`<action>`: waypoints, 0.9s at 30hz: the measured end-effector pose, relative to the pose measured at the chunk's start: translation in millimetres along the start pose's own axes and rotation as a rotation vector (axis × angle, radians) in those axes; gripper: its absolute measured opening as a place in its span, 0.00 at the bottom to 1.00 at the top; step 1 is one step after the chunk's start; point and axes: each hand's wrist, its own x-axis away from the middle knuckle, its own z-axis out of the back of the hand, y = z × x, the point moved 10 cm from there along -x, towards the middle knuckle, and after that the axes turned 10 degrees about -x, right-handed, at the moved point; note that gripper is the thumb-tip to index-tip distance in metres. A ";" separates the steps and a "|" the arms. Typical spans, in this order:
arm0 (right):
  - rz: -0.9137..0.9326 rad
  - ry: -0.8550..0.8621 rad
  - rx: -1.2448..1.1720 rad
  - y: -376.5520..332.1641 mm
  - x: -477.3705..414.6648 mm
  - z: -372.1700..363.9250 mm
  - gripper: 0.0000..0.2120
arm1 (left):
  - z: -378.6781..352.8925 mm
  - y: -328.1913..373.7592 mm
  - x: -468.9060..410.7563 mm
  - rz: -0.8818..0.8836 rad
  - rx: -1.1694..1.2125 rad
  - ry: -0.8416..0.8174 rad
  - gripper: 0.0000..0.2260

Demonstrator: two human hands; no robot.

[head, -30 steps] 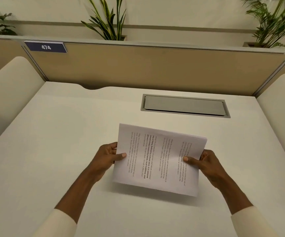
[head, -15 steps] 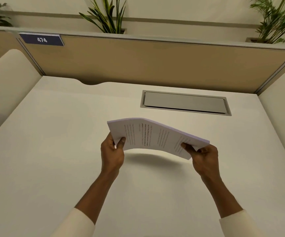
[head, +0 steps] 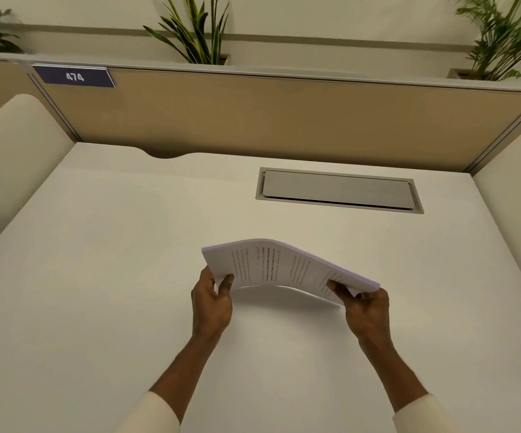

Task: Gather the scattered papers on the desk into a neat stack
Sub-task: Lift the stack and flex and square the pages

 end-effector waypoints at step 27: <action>-0.120 0.022 -0.084 20.6 -2.5 -3.3 0.11 | -3.5 -5.4 -0.3 -0.011 -0.080 0.028 0.14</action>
